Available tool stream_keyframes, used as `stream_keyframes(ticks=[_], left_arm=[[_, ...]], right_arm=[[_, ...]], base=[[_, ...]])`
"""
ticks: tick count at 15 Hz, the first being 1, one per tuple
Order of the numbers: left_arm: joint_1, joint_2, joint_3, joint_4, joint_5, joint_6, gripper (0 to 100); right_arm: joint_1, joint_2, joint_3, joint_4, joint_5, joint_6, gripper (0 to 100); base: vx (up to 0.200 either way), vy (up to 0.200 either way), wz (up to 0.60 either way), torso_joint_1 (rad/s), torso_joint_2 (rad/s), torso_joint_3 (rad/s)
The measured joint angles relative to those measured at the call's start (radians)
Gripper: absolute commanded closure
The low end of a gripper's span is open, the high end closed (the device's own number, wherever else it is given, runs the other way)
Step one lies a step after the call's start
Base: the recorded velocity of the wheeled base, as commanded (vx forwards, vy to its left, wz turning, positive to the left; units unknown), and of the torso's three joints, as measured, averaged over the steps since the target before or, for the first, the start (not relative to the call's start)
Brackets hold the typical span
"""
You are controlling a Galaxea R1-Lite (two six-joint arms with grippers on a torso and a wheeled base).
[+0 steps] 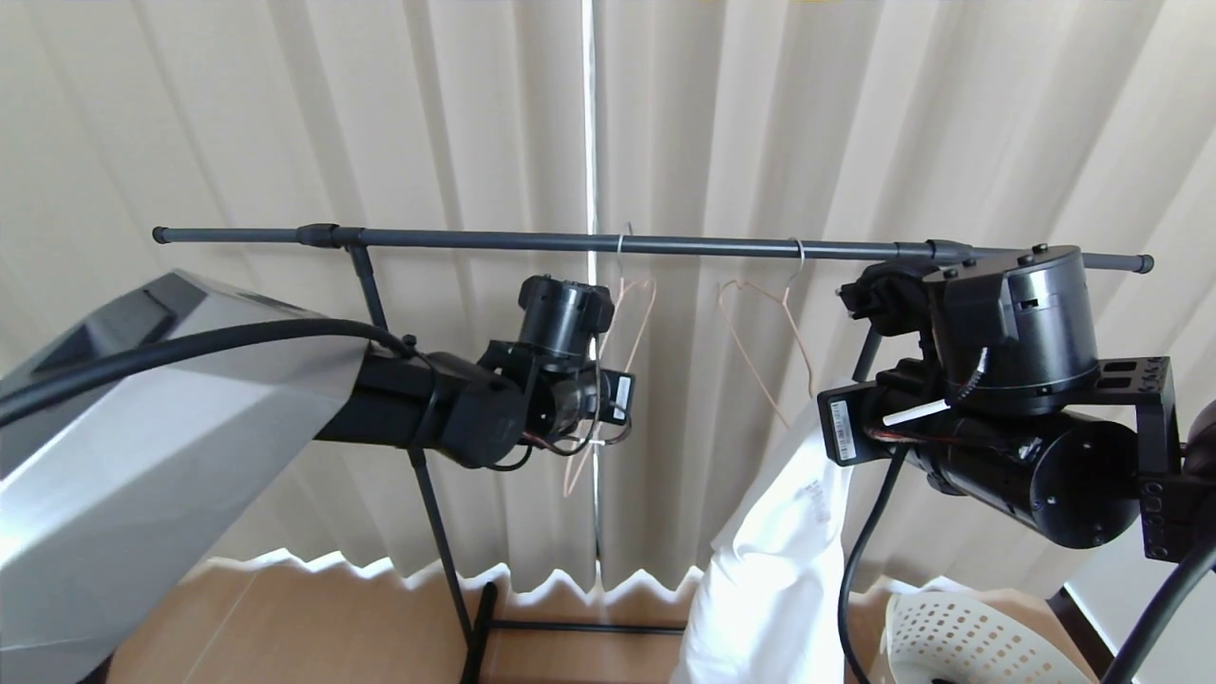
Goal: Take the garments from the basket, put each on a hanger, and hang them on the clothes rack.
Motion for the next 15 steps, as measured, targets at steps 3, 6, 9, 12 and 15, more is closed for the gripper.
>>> stream_keyframes(ticks=[3,6,9,12,15], left_arm=[[-0.022,-0.151,0.281,-0.111,-0.007,0.003,100],[-0.046,-0.315,0.572,-0.265,-0.037,0.035,100],[-0.064,-0.471,0.837,-0.401,-0.108,0.091,100],[-0.074,-0.597,1.057,-0.505,-0.21,0.174,100],[-0.077,-0.676,1.211,-0.606,-0.294,0.239,100]], right_arm=[[0.0,-0.003,0.001,0.0,0.0,0.0,100],[-0.001,-0.007,0.003,0.0,-0.005,0.0,100],[-0.001,-0.004,0.003,0.0,-0.038,-0.001,100],[0.0,0.014,-0.002,-0.005,-0.132,-0.001,100],[0.0,0.057,-0.005,-0.059,-0.227,-0.002,100]], base=[[0.0,0.0,0.0,0.0,0.0,0.0],[0.0,0.0,0.0,0.0,0.0,0.0],[0.0,0.0,0.0,0.0,0.0,0.0],[0.0,0.0,0.0,0.0,0.0,0.0],[0.0,0.0,0.0,0.0,0.0,0.0]])
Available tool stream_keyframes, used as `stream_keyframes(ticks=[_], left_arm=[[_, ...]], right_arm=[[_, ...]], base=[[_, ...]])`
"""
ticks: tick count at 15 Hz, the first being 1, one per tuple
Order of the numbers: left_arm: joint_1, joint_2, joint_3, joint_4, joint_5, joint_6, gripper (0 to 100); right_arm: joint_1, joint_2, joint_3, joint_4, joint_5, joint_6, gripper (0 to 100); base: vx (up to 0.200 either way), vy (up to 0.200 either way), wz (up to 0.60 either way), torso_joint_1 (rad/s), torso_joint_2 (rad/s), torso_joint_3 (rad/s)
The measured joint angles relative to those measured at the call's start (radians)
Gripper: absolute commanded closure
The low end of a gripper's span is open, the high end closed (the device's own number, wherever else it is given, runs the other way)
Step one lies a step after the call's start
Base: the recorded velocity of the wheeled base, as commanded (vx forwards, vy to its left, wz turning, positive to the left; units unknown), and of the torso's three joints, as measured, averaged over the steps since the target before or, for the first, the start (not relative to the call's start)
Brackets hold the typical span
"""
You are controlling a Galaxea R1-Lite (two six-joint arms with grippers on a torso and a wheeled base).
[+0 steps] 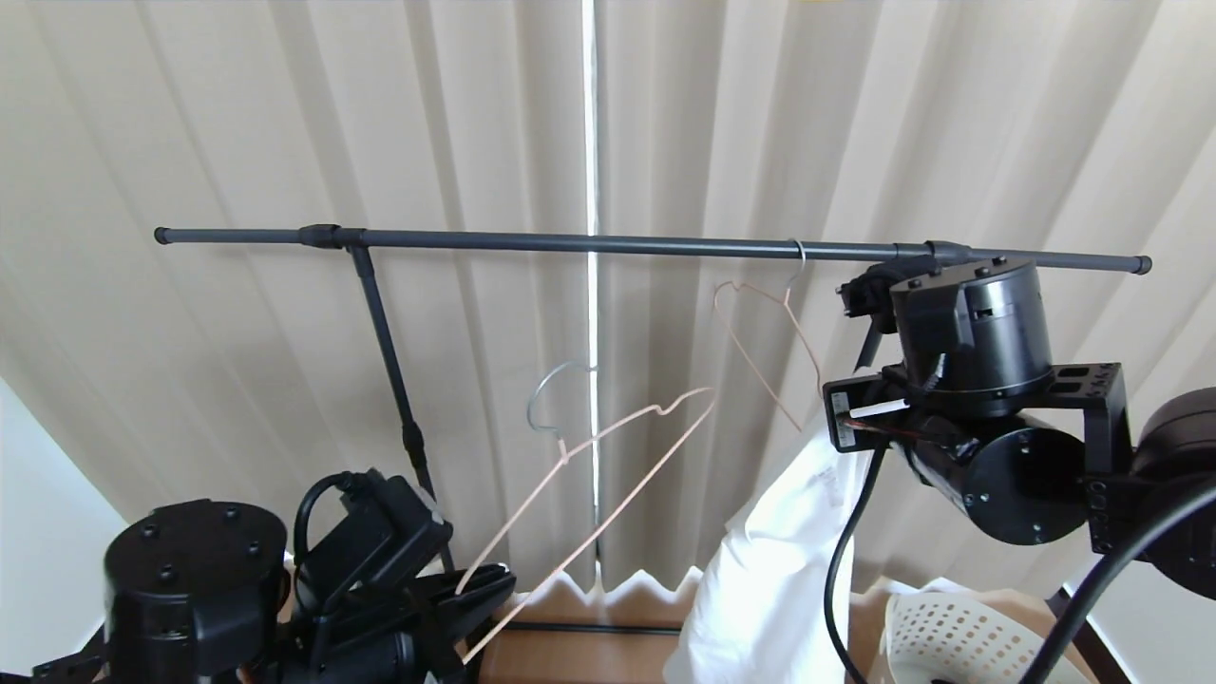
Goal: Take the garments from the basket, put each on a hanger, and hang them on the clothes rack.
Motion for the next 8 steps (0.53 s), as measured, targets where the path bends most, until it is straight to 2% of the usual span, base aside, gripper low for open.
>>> stream_keyframes(ticks=[2,3,5,8], left_arm=[[-0.001,-0.028,0.066,-0.044,-0.021,0.03,100],[-0.001,-0.04,0.086,-0.049,-0.033,0.033,100],[-0.001,-0.056,0.106,-0.05,-0.116,0.033,100],[-0.01,-0.066,0.118,-0.05,-0.154,0.03,100]], right_arm=[[0.0,0.048,-0.002,-0.05,-0.073,-0.001,100],[-0.001,0.068,-0.006,-0.061,-0.084,-0.001,100],[-0.001,0.093,-0.017,-0.066,-0.087,0.001,100],[-0.001,0.116,-0.024,-0.124,-0.087,0.002,100]], base=[[0.0,0.0,0.0,0.0,0.0,0.0],[0.0,0.0,0.0,0.0,0.0,0.0],[0.0,0.0,0.0,0.0,0.0,0.0],[0.0,0.0,0.0,0.0,0.0,0.0]])
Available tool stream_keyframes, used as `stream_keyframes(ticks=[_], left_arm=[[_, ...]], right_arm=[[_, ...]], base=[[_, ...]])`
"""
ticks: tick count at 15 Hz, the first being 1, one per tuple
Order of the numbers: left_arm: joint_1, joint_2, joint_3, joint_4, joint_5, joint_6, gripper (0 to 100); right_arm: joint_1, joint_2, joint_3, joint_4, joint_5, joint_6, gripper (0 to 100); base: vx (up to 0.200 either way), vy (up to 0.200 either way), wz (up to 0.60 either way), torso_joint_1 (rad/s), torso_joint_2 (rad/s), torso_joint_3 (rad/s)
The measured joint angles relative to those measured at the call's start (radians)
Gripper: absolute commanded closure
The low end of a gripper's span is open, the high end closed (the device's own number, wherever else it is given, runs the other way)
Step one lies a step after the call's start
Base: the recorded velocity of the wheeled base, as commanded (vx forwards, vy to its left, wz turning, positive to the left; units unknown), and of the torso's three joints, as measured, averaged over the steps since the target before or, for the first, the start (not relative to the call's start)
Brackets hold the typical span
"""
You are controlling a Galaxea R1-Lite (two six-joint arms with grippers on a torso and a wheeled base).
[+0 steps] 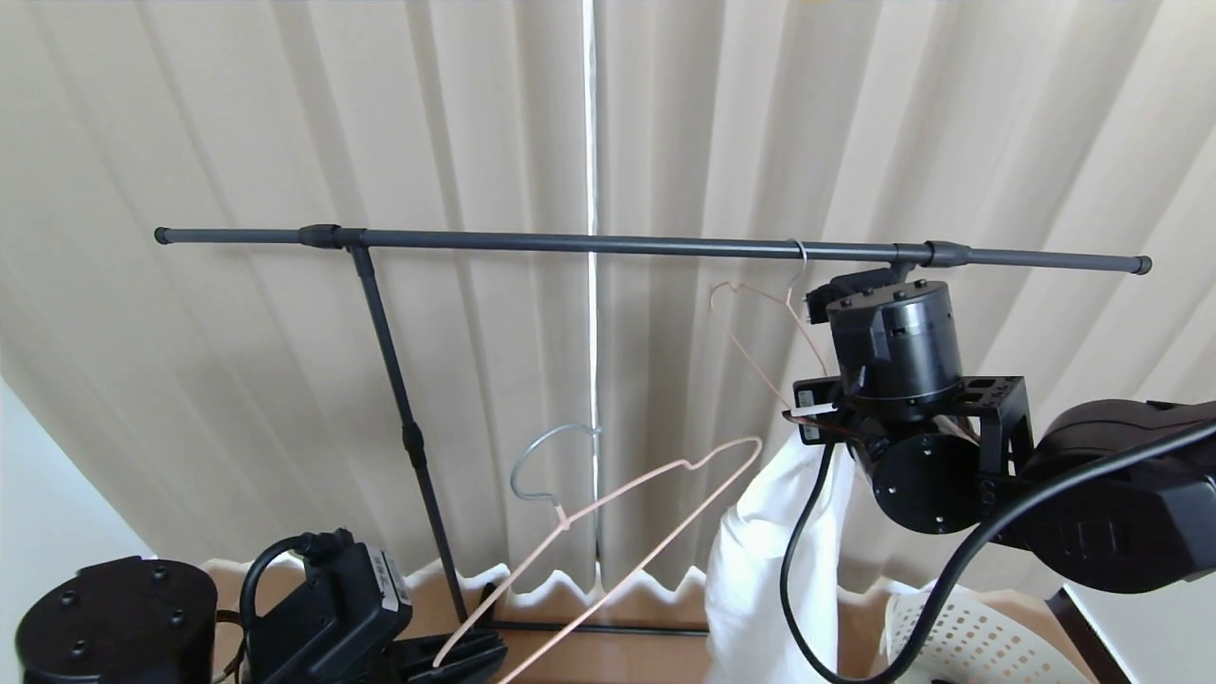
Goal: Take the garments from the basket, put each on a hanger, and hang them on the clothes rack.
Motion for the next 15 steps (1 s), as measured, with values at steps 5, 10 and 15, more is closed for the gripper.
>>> stream_keyframes(ticks=[5,10,15], left_arm=[[-0.034,0.005,-0.007,-0.002,-0.006,-0.042,100],[-0.041,0.024,-0.03,-0.019,-0.007,-0.096,100],[-0.047,0.052,-0.035,-0.05,-0.007,-0.12,100]], right_arm=[[0.029,0.02,0.009,-0.036,0.0,0.002,100],[0.058,0.024,0.009,-0.038,0.003,0.006,100],[0.068,0.05,0.009,-0.102,0.001,0.01,100]], base=[[0.0,0.0,0.0,0.0,0.0,0.0],[0.0,0.0,0.0,0.0,0.0,0.0],[0.0,0.0,0.0,0.0,0.0,0.0]])
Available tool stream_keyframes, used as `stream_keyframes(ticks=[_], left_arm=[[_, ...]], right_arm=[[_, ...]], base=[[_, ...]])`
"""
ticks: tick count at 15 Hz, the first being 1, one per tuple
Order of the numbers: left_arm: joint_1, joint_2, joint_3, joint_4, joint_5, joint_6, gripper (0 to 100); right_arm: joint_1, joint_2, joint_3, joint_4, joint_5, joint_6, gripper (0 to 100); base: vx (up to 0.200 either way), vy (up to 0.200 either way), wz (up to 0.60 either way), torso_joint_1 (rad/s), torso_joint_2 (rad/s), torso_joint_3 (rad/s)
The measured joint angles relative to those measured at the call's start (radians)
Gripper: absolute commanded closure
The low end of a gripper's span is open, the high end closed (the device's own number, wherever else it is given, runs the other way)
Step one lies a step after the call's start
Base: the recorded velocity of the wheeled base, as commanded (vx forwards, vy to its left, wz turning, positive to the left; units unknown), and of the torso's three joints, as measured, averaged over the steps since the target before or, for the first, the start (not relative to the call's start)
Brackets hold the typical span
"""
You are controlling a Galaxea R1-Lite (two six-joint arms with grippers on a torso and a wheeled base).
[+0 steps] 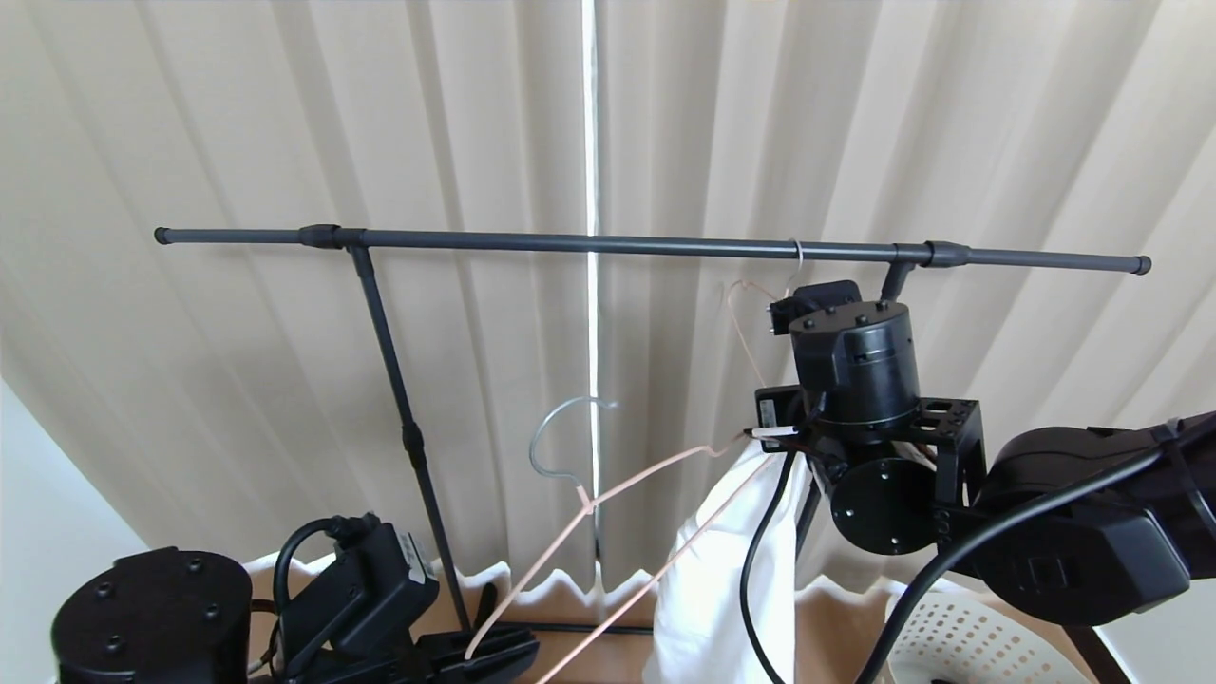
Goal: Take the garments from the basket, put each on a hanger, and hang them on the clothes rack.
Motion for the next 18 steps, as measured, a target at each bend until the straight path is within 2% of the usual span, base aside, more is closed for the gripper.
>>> stream_keyframes(ticks=[4,9,12,18], left_arm=[[-0.019,0.007,-0.002,0.0,0.0,-0.003,100],[-0.023,0.016,-0.018,-0.011,0.0,-0.051,100],[-0.032,0.026,-0.018,-0.032,0.0,-0.067,100],[-0.048,0.047,-0.014,-0.058,0.0,-0.094,100]], right_arm=[[0.0,0.013,-0.003,-0.028,0.0,-0.002,100],[0.008,0.016,-0.005,-0.031,0.001,0.0,100],[0.009,0.017,-0.008,-0.103,0.0,-0.004,100],[0.01,0.019,-0.014,-0.132,0.001,-0.004,100]], base=[[0.0,0.0,0.0,0.0,0.0,0.0],[0.0,0.0,0.0,0.0,0.0,0.0],[0.0,0.0,0.0,0.0,0.0,0.0],[0.0,0.0,0.0,0.0,0.0,0.0]])
